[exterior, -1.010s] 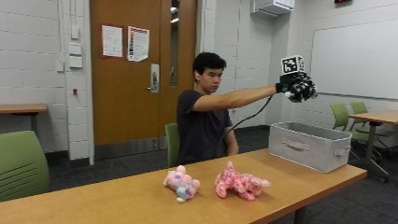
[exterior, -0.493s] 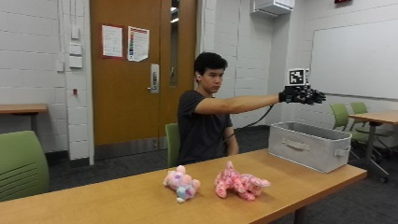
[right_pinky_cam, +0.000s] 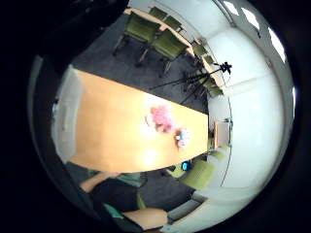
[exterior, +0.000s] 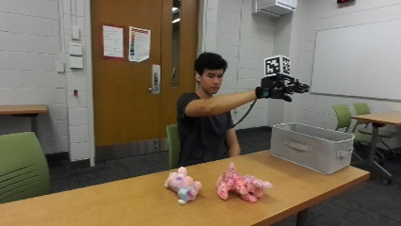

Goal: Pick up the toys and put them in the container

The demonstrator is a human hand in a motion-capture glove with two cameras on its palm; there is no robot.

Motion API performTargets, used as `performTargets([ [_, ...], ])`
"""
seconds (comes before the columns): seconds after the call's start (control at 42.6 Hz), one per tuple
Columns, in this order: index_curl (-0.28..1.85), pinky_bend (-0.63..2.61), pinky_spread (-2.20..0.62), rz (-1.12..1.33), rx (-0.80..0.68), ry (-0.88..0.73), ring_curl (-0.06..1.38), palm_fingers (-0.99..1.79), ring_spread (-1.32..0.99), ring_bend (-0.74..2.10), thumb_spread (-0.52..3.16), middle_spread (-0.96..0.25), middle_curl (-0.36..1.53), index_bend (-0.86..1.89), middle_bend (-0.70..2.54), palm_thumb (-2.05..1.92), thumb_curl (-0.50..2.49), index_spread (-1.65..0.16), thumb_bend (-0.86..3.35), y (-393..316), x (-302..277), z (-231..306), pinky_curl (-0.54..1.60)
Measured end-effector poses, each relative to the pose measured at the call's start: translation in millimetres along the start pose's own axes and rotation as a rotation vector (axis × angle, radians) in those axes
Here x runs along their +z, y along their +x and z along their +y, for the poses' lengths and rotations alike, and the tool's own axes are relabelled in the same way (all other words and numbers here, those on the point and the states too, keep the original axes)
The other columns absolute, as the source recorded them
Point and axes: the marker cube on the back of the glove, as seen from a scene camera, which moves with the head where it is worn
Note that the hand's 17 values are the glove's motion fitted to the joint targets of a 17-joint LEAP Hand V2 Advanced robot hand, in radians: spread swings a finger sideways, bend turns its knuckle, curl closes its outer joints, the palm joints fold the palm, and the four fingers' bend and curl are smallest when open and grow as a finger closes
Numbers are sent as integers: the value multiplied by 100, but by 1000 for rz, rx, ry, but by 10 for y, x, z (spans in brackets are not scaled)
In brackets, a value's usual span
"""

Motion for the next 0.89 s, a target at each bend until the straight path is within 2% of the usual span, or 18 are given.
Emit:
performTargets([
  [0.023,29,104,-4,46,88,-2,25,-12,-10,55,99,-2,43,12,26,-9,34,-31,-8,148,20,-12,34],
  [0.07,28,102,-3,88,172,-3,25,-13,-10,54,98,-2,43,11,27,-9,33,-31,-8,405,36,16,33],
  [0.446,25,88,-2,28,332,14,22,-14,-12,37,95,-2,42,11,23,-10,26,-30,-8,2031,382,530,30],
  [0.634,24,83,-2,7,389,-66,22,-12,-13,33,93,-3,41,11,21,-10,25,-30,-8,2520,1025,647,29],
  [0.893,21,75,-1,-36,469,-252,23,-22,-12,23,88,-1,39,7,17,-11,23,-27,-9,2885,2343,905,29],
])
